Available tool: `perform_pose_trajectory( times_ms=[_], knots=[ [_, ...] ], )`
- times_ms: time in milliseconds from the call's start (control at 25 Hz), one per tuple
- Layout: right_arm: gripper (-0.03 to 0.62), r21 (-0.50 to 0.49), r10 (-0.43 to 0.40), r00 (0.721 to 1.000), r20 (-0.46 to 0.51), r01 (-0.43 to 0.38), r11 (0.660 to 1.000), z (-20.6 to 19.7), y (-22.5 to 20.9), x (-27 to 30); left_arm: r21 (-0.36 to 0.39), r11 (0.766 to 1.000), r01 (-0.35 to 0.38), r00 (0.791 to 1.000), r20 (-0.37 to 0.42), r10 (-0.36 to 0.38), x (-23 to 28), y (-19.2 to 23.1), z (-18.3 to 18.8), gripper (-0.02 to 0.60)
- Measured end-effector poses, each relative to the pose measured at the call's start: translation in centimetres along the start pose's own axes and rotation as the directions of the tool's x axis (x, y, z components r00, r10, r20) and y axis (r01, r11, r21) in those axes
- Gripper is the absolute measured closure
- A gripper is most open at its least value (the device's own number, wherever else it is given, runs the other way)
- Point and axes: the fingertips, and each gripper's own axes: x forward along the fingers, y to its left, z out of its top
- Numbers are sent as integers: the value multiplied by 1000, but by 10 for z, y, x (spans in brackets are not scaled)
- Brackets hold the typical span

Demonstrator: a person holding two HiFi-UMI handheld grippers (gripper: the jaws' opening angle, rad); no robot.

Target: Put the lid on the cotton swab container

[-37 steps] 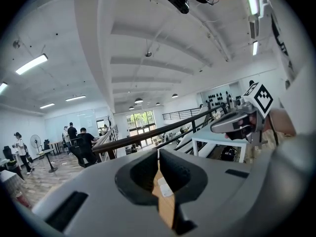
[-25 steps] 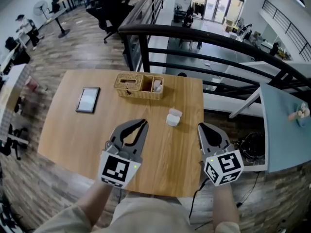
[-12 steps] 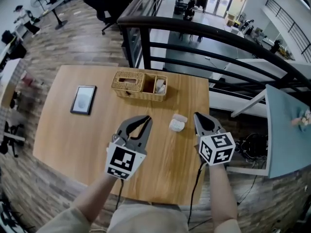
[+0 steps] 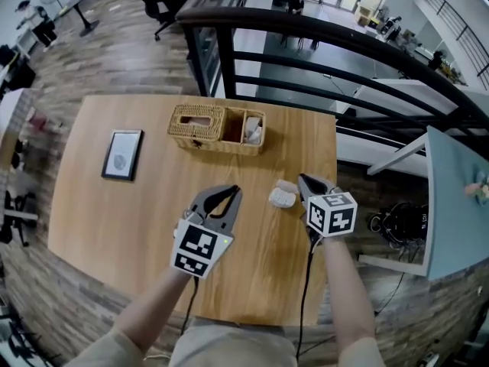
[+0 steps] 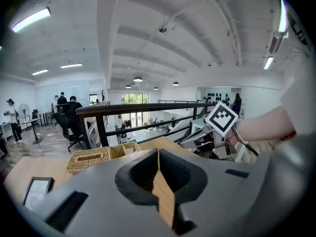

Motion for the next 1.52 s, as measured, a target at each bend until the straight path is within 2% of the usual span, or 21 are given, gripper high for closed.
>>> perform_pose_trajectory(
  times_ms=[200, 360, 480, 680, 800, 920, 1000, 1240, 1360, 1520],
  knots=[
    [568, 78, 31, 996, -78, -25, 997, -25, -10, 28, -13, 1000, 14, 999, -45, -15, 7, 2, -25, 551],
    [568, 102, 83, 988, -134, -69, 992, -38, -8, 29, -92, 995, 25, 998, -60, -30, 7, 6, -39, 551],
    [568, 108, 96, 985, -145, -80, 991, -47, -1, 24, -105, 994, 14, 998, -61, -20, 3, 8, -41, 551],
    [568, 83, 82, 984, -156, -70, 994, -65, 14, 17, -99, 995, 18, 997, -67, -24, -6, 0, -44, 551],
    [568, 4, 64, 984, -166, -64, 998, -74, 20, 17, -99, 995, 21, 997, -73, -28, -11, -5, -48, 551],
    [568, -134, 32, 987, -159, -54, 990, -75, 25, 18, -101, 995, 18, 996, -80, -26, -16, -6, -53, 551],
    [568, -190, 23, 988, -152, -52, 980, -77, 26, 18, -104, 995, 14, 996, -82, -23, -17, -7, -55, 551],
    [568, -115, 42, 989, -139, -58, 992, -77, 24, 15, -97, 995, 15, 996, -85, -23, -25, -17, -53, 551],
    [567, -69, 54, 995, -88, -60, 996, -65, 33, -2, -86, 996, 9, 997, -69, -15, -34, -15, -41, 551],
    [568, -150, 63, 998, 0, -63, 987, -32, 57, -46, -67, 998, -7, 1000, -31, 5, -51, -13, -16, 551]
  ],
)
